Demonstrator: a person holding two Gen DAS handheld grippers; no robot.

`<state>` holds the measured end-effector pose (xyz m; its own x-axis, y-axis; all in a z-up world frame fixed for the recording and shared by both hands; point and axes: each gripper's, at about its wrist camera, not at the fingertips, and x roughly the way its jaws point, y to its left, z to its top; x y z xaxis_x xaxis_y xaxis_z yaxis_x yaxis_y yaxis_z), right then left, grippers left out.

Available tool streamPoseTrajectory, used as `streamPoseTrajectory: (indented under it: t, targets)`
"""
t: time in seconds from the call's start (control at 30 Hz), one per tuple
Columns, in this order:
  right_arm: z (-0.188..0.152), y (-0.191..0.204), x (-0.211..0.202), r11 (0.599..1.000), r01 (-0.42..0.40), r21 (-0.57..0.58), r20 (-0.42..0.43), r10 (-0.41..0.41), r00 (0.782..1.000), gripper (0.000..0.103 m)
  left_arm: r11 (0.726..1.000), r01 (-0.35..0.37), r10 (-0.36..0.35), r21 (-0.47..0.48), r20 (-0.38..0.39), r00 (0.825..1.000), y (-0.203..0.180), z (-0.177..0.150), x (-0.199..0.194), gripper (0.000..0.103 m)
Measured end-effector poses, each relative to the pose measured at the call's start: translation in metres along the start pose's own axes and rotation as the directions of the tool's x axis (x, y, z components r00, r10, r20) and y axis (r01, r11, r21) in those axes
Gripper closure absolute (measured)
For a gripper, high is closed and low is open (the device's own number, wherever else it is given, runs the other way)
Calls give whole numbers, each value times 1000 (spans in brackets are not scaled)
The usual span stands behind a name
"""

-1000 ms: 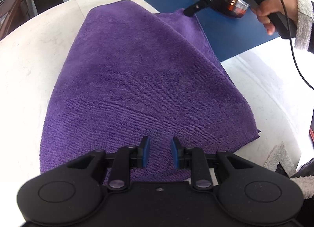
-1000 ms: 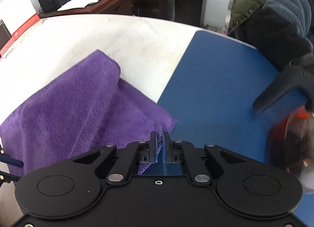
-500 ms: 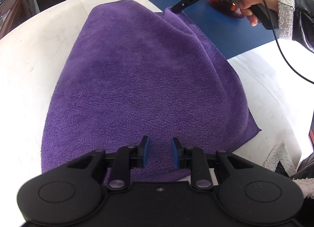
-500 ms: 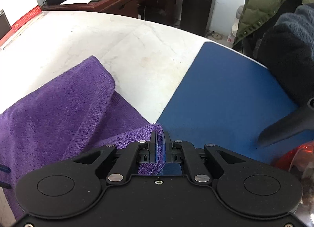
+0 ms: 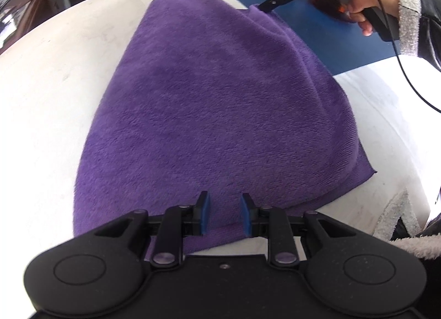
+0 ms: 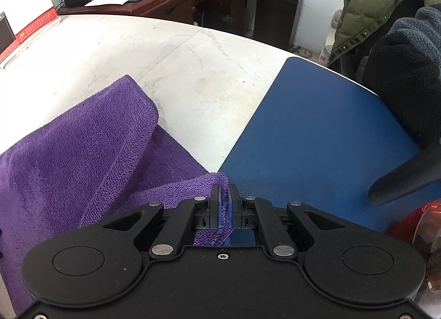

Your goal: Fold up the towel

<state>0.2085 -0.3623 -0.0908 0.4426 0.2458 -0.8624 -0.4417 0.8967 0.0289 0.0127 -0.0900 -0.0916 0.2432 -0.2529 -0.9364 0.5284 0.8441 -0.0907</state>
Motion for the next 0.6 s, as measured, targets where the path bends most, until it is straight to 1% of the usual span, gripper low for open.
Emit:
streamPoseTrajectory:
  t: [0.1, 0.2, 0.3, 0.37, 0.53, 0.6]
  targets:
    - [1, 0, 0, 1000, -1, -1, -3, 1, 1000, 99, 999, -24, 25, -32, 6, 1000, 8, -4, -10, 79]
    - [1, -1, 0, 1000, -3, 0, -2, 3, 1000, 98, 997, -50, 51, -66, 12, 999, 16, -7, -20, 74]
    - [2, -1, 0, 1000, 0, -4, -3, -1, 1000, 98, 991, -81, 82, -104, 14, 996, 26, -12, -30, 73]
    - [2, 0, 0, 1000, 4, -6, -4, -4, 1000, 98, 982, -110, 114, -152, 18, 993, 37, -15, -34, 73]
    - [2, 2, 0, 1000, 14, -18, -4, -14, 1000, 98, 970, -134, 156, -204, 95, 983, 56, 4, -41, 73]
    - [1, 3, 0, 1000, 18, -16, -1, -18, 1000, 98, 975, -138, 165, -174, 151, 975, 59, 32, -37, 73]
